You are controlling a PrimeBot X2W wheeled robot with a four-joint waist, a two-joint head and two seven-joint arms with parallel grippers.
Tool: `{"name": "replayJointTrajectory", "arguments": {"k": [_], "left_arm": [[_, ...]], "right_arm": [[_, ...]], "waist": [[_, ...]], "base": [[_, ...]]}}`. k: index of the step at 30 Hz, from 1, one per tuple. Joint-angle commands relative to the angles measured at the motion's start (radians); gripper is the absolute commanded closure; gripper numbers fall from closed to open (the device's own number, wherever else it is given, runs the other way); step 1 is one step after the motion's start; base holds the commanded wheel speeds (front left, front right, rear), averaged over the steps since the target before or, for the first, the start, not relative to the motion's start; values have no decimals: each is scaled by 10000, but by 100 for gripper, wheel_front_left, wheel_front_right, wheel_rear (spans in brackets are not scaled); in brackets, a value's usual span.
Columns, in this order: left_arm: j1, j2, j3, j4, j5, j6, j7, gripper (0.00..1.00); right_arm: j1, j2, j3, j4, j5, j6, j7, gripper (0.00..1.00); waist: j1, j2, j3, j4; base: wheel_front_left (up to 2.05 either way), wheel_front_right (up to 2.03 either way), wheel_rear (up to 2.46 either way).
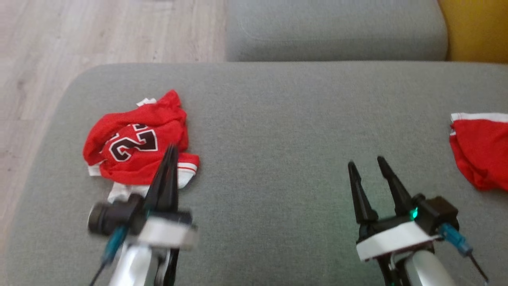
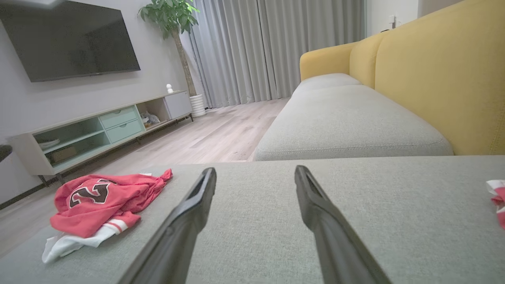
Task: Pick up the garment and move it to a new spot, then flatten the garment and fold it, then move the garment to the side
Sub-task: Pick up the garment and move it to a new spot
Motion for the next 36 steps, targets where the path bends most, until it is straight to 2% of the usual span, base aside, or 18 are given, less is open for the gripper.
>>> {"name": "replayJointTrajectory", "arguments": {"k": [1,5,6,7,12,19,26,30,36], "left_arm": [[-52,120,518,-620,-65,132,-65,100],[1236,-19,913,-1447,-145,273,-66,100],[1480,-51,935,-1520,-115,291,-66,56],[1677,-83,984,-1576,-124,308,-66,0],[2158,-161,1129,-1304,213,379,-66,0],[2155,-203,1203,-1254,223,341,-66,0],[1900,-213,1072,-952,343,89,-66,0],[1022,97,516,-43,973,-341,-44,0],[-1681,669,210,1086,1581,-659,639,0]], "right_arm": [[-166,-24,250,-334,-63,-9,-109,0],[95,-24,223,-390,-69,-9,-109,0],[180,-24,227,-379,-70,-9,-109,0],[255,-24,238,-363,-82,-9,-109,0],[408,-24,459,-107,-436,-9,-109,0],[412,-24,519,-68,-346,-9,-109,0],[367,-24,747,-124,-227,-9,-109,0],[227,-24,761,-193,-261,-9,-109,0],[-383,-24,723,-461,-343,-9,-109,0]], "waist": [[2,-1,-134,112],[2,-1,-295,325],[2,-1,-330,390],[2,-1,-368,451],[2,-1,-490,634],[2,-1,-556,714],[2,-1,-360,534],[2,-1,112,439],[2,-1,1475,189]], "base": [[0,0,0],[0,0,0],[0,0,0],[0,0,0],[0,0,0],[0,0,0],[0,0,0],[0,0,0],[0,0,0]]}}
